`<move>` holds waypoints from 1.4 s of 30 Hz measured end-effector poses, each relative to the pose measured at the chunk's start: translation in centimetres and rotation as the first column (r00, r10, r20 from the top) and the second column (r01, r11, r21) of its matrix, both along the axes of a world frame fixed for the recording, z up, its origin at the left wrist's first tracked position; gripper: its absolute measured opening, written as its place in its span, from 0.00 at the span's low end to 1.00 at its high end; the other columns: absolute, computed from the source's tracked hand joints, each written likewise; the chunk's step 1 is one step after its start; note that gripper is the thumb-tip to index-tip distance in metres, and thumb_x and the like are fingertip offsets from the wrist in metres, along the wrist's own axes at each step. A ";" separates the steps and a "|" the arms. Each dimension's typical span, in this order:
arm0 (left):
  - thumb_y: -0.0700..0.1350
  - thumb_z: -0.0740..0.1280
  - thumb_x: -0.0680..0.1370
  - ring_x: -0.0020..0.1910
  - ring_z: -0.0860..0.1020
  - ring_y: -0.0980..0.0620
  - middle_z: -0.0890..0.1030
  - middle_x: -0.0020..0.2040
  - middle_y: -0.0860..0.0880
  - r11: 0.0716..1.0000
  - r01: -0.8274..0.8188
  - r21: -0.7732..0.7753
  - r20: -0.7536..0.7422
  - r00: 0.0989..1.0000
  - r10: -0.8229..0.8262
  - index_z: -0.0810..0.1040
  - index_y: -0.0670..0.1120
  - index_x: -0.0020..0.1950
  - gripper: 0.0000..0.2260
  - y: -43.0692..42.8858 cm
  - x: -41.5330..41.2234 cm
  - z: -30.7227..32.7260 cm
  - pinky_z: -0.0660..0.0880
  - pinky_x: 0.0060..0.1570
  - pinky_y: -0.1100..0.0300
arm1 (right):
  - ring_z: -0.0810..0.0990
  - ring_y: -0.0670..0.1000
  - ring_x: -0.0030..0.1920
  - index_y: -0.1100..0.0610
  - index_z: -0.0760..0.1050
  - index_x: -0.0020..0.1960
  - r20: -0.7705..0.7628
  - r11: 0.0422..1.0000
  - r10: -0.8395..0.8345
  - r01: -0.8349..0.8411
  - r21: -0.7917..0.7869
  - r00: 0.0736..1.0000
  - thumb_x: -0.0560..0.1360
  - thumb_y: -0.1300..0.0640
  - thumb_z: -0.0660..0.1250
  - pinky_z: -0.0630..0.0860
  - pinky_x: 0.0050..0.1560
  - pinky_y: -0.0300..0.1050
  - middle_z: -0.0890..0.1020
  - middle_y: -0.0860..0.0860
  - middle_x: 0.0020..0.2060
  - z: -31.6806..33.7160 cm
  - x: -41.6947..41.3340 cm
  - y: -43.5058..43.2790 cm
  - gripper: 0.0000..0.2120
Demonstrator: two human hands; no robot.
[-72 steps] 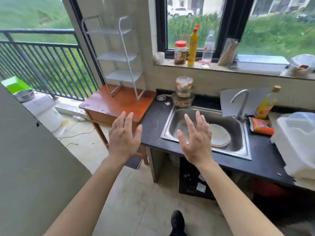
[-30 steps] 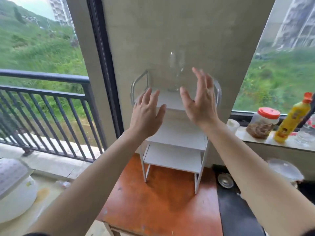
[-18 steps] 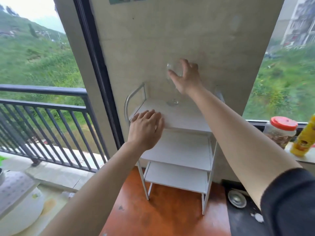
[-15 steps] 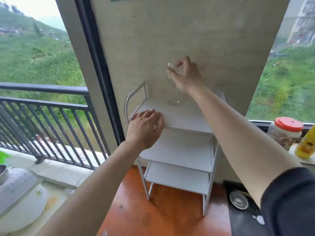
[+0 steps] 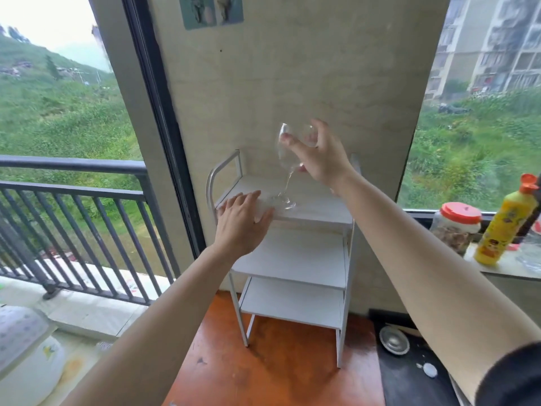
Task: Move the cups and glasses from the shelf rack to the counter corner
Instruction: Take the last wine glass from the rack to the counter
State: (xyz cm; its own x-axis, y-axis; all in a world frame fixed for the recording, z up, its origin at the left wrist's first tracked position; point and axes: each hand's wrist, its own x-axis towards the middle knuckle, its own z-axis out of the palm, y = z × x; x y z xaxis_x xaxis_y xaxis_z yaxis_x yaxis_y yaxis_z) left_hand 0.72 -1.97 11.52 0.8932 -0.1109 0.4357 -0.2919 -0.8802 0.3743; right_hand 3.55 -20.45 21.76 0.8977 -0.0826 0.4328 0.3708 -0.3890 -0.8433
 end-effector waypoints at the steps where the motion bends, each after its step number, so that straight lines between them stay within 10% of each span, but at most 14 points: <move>1: 0.60 0.60 0.81 0.77 0.61 0.46 0.69 0.75 0.47 0.998 0.026 -0.053 -0.015 1.000 -0.026 0.64 0.50 0.78 0.28 -0.3 -0.8 0.2 0.55 0.74 0.48 | 0.78 0.55 0.64 0.54 0.64 0.77 0.003 0.999 0.006 -0.006 0.048 1.000 0.73 0.38 0.73 0.81 0.58 0.56 0.75 0.52 0.64 0.0 -1.6 -0.1 0.39; 6: 0.49 0.68 0.78 0.71 0.67 0.49 0.72 0.71 0.50 0.910 0.312 -0.273 -0.034 0.942 -0.333 0.65 0.51 0.77 0.27 -2.1 -6.4 0.5 0.65 0.70 0.50 | 0.85 0.54 0.52 0.47 0.78 0.53 0.136 0.973 -0.037 0.005 0.230 0.990 0.68 0.37 0.72 0.81 0.39 0.41 0.84 0.56 0.52 -1.4 -10.7 -1.0 0.19; 9: 0.42 0.70 0.73 0.56 0.79 0.50 0.79 0.62 0.50 0.698 0.429 -0.574 -0.176 0.768 -0.616 0.71 0.52 0.71 0.27 -3.5 -10.8 -1.2 0.76 0.57 0.52 | 0.86 0.49 0.51 0.52 0.77 0.64 0.160 0.975 -0.084 0.048 0.218 0.983 0.69 0.39 0.71 0.80 0.43 0.40 0.86 0.51 0.53 -4.1 -16.3 -1.7 0.27; 13: 0.32 0.68 0.64 0.50 0.81 0.48 0.79 0.54 0.46 0.380 0.222 -0.898 -0.237 0.482 -0.843 0.72 0.50 0.64 0.29 -7.1 -15.5 -5.8 0.77 0.55 0.52 | 0.86 0.48 0.53 0.54 0.73 0.67 0.098 0.970 -0.139 0.115 0.216 0.985 0.70 0.45 0.73 0.81 0.49 0.44 0.84 0.53 0.56 -9.5 -23.5 -4.0 0.29; 17: 0.27 0.62 0.75 0.52 0.83 0.37 0.76 0.62 0.36 0.225 -0.253 -0.941 -0.287 0.243 -0.927 0.68 0.40 0.70 0.24 -12.6 -19.9 -9.5 0.83 0.49 0.50 | 0.85 0.51 0.57 0.56 0.71 0.69 -0.040 0.944 -0.279 0.281 0.175 0.960 0.67 0.46 0.76 0.82 0.54 0.46 0.82 0.53 0.58 -13.5 -31.8 -8.2 0.34; 20: 0.35 0.58 0.78 0.54 0.80 0.32 0.77 0.59 0.33 0.292 -0.438 -0.850 -0.335 0.024 -0.942 0.73 0.36 0.60 0.12 -17.1 -24.0 -10.5 0.81 0.50 0.47 | 0.84 0.50 0.59 0.51 0.72 0.68 -0.109 0.902 -0.384 0.398 0.170 0.917 0.65 0.46 0.77 0.81 0.56 0.46 0.81 0.55 0.61 -15.1 -38.7 -11.1 0.33; 28: 0.41 0.57 0.79 0.57 0.78 0.32 0.78 0.57 0.34 0.477 -0.310 -0.822 -0.393 -0.298 -0.870 0.70 0.39 0.62 0.14 -29.4 -37.1 -11.5 0.76 0.60 0.43 | 0.82 0.45 0.61 0.43 0.71 0.69 -0.205 0.737 -0.603 0.637 0.226 0.771 0.63 0.45 0.75 0.79 0.60 0.46 0.79 0.49 0.61 -17.0 -56.1 -19.2 0.34; 38: 0.40 0.58 0.79 0.60 0.76 0.30 0.74 0.61 0.35 0.549 -0.040 -0.835 -0.468 -0.475 -0.745 0.71 0.40 0.60 0.11 -47.6 -59.2 -13.5 0.72 0.66 0.39 | 0.82 0.46 0.60 0.32 0.77 0.56 -0.220 0.492 -0.783 0.795 0.355 0.582 0.64 0.47 0.76 0.78 0.59 0.47 0.79 0.50 0.62 -20.3 -80.1 -32.5 0.23; 42: 0.40 0.57 0.80 0.58 0.76 0.31 0.74 0.60 0.34 0.590 0.028 -0.807 -0.518 -0.513 -0.685 0.70 0.40 0.61 0.11 -53.9 -68.4 -13.8 0.72 0.65 0.40 | 0.82 0.45 0.58 0.42 0.74 0.63 -0.244 0.362 -0.847 0.849 0.385 0.472 0.64 0.50 0.75 0.79 0.61 0.48 0.79 0.51 0.61 -21.8 -89.2 -37.3 0.28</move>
State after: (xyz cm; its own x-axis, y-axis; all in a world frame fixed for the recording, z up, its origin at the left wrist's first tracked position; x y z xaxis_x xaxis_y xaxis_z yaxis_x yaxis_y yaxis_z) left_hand -67.70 -55.83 -2.24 -0.0877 -0.8636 -0.4965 0.4466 -0.4796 0.7554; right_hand -85.64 -57.72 -0.06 0.2509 -0.9586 0.1343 0.0453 -0.1270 -0.9909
